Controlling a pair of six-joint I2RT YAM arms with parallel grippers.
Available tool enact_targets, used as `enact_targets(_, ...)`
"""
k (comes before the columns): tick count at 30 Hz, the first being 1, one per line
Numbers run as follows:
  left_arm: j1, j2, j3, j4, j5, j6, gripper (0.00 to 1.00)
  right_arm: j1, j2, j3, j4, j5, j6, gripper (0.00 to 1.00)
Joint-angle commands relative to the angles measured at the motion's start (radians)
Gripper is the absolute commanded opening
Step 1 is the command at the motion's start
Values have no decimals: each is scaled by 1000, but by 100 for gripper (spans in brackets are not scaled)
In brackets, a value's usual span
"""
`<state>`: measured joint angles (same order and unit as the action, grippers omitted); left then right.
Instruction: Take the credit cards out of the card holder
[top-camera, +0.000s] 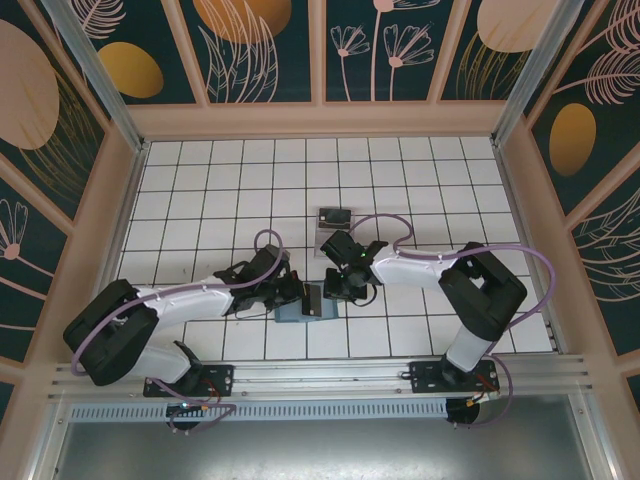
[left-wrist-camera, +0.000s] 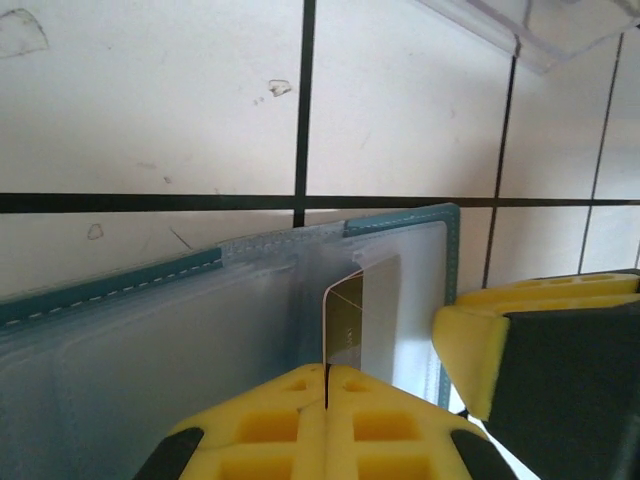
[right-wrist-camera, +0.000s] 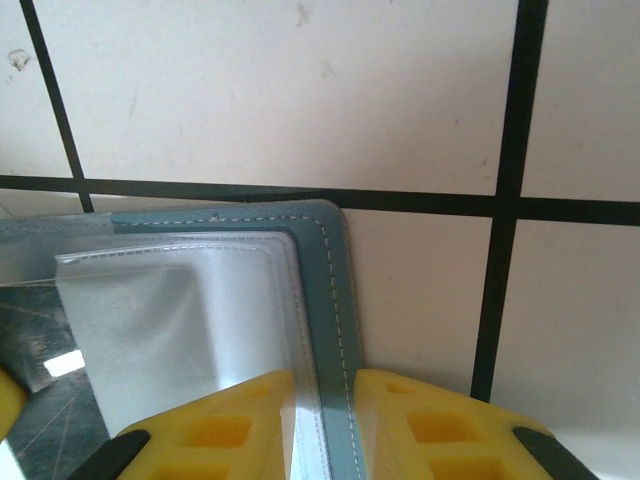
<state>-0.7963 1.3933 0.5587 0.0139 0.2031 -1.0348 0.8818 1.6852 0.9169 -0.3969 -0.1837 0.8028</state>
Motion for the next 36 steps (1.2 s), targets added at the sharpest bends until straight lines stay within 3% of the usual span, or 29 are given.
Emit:
enact_targets(1,8,-38,-8,-49,19,21,4,14,47,0,-19,10,10,25)
enact_targets(20,9,-159,155,-308,-85,195,0,11,-17,35,-59,30,12,27)
enact_targets(24,9,-128,234,-350,-97,359,0,-7,-61,39,-65,40,0,28)
enact_targets(28,8,-56,347,-406,-47,616,0,-53,-118,33,-84,49,-25,28)
enact_targets(36,9,199,648,-620,-166,1061,0,-186,-272,-15,-141,85,-74,28)
